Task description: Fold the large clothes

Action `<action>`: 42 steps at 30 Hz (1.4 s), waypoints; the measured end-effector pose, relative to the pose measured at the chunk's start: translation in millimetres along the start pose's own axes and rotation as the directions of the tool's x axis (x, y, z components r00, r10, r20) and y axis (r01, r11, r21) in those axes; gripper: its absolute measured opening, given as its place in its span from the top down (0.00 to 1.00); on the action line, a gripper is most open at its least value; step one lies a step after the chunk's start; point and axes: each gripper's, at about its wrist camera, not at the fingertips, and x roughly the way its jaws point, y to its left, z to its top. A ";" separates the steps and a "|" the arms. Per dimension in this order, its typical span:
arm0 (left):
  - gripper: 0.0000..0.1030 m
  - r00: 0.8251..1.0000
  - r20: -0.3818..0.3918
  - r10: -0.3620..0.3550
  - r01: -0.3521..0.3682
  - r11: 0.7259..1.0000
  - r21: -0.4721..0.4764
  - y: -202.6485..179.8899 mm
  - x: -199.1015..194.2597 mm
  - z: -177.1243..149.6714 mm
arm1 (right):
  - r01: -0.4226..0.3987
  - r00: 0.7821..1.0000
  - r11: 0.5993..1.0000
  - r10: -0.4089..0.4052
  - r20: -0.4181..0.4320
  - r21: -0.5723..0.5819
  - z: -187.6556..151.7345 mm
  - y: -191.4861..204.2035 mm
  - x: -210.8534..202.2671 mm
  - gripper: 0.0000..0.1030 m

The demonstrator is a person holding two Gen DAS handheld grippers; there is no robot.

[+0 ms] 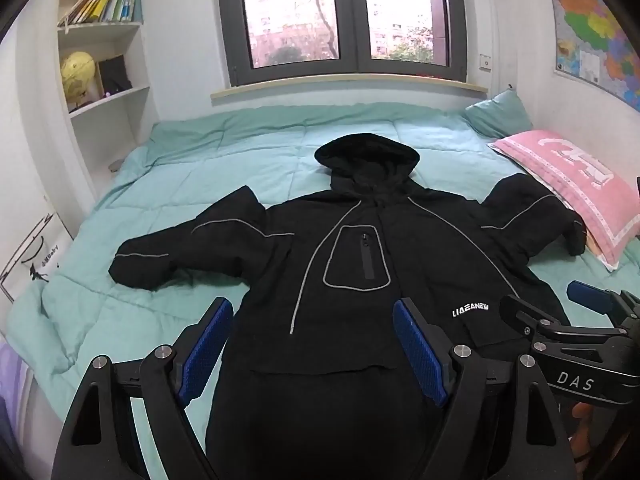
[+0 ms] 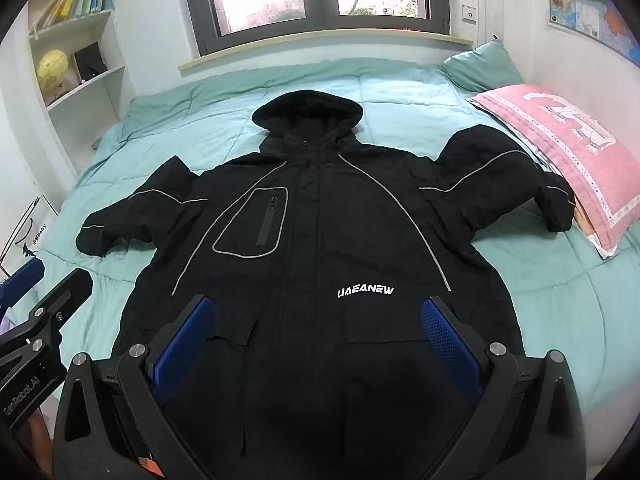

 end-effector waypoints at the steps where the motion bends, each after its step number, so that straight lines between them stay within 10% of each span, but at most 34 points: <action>1: 0.19 1.000 -0.001 -0.002 0.002 1.000 0.000 -0.2 -0.1 0.3 | 0.002 1.000 1.000 -0.002 0.000 0.002 0.3 -1.7 1.4 0.00; 42: 0.19 1.000 -0.026 -0.015 0.015 1.000 0.006 -4.2 4.9 1.1 | 0.019 0.999 1.000 -0.019 -0.047 0.018 1.5 6.4 21.0 0.00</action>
